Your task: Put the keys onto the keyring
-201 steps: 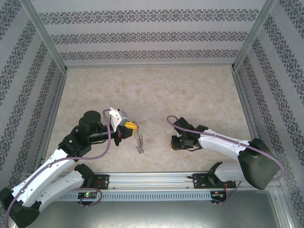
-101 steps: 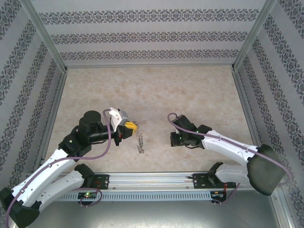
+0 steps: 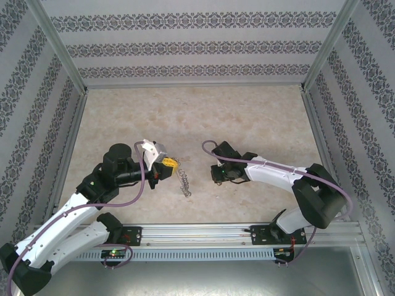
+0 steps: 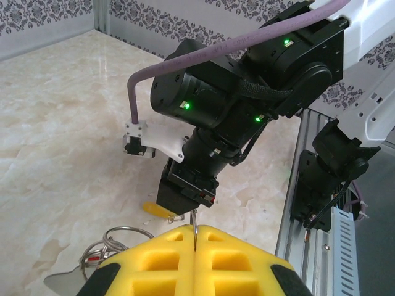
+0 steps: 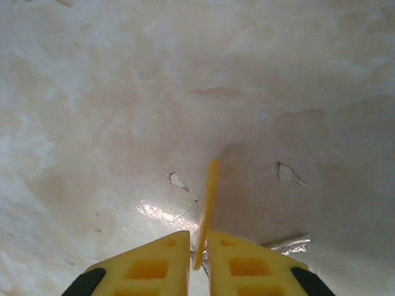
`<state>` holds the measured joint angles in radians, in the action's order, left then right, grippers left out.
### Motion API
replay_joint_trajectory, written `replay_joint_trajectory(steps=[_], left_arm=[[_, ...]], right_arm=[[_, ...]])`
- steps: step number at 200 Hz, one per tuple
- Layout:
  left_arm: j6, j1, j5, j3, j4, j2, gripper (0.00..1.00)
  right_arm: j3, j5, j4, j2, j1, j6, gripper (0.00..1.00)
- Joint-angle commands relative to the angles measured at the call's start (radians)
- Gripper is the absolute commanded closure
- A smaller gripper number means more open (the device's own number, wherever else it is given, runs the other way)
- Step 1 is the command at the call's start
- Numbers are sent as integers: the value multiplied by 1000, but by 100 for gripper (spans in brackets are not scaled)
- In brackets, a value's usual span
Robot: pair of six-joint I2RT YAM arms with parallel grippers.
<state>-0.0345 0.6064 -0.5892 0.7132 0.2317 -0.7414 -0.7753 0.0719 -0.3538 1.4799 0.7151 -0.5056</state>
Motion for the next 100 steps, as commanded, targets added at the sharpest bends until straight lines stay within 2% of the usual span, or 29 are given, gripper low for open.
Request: replay_joint_trajectory(steps=[1,22,56,100], left_arm=[[10,-11,3,9,-26,4,100],[8,-13,5,10,-26,-2,100],[10,-17,5,10,-26,-4,100],[13,-20,4,13,-20,-4,100]], right_arm=[[-27,2,-1,-17,-13,28,79],[-35,-17,-60,-56,-17,56,72],[-59,-16,-185,-95,-16,129,71],[-193,10,-324,43,8,254,71]])
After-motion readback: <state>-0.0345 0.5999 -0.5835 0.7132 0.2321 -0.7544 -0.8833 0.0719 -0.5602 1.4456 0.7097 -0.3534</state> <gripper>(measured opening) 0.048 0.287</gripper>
